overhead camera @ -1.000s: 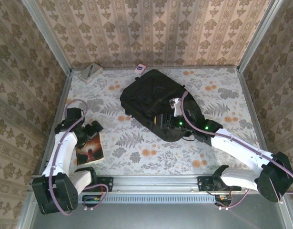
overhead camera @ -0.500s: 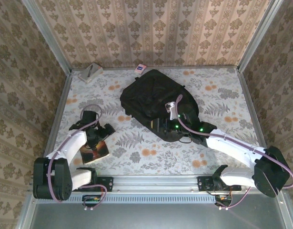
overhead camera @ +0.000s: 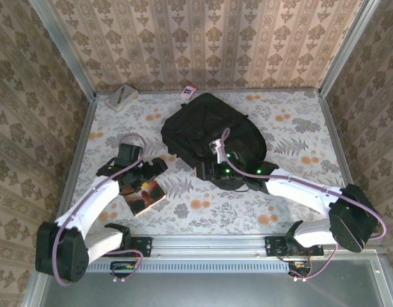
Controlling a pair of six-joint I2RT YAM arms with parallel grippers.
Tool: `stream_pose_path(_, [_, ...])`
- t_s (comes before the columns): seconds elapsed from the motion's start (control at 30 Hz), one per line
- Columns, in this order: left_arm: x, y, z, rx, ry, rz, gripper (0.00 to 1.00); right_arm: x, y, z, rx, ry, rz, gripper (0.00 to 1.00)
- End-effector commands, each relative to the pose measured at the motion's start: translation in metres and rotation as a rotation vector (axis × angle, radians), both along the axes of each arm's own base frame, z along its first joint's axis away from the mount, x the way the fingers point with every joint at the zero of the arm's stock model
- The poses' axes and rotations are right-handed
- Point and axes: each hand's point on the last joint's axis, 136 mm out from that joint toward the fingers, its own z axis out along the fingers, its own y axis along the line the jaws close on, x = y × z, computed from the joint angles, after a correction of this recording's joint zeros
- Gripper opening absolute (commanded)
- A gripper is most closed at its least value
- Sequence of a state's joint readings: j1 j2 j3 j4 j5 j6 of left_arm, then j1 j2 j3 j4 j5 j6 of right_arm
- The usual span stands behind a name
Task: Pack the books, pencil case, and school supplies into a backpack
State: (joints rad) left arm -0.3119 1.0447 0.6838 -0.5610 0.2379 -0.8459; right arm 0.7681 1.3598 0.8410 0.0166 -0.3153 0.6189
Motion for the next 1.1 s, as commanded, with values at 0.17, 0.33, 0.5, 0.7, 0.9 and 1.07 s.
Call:
stream_pose_path(0.17, [-0.054,0.095,-0.026,0.217,0.199,0.303,1.00,-0.010,0.073,-0.026,-0.099,0.061,0.199,0.48])
stream_pose_path(0.33, [-0.062,0.114,-0.051,0.210,0.227,0.412,0.98,-0.006,0.115,-0.053,-0.172,0.115,0.257,0.49])
stream_pose_path(0.5, [-0.051,0.113,-0.066,0.155,0.185,0.462,0.89,0.010,0.138,-0.081,-0.216,0.179,0.257,0.49])
stream_pose_path(0.7, [-0.045,0.112,-0.076,0.138,0.163,0.457,0.76,0.022,0.157,-0.111,-0.259,0.259,0.251,0.52])
stream_pose_path(0.9, [-0.043,0.105,-0.090,0.080,0.155,0.449,0.63,0.030,0.171,-0.137,-0.302,0.314,0.253,0.51])
stream_pose_path(1.07, [-0.040,0.100,-0.095,0.062,0.154,0.423,0.59,0.024,0.179,-0.148,-0.314,0.351,0.288,0.47])
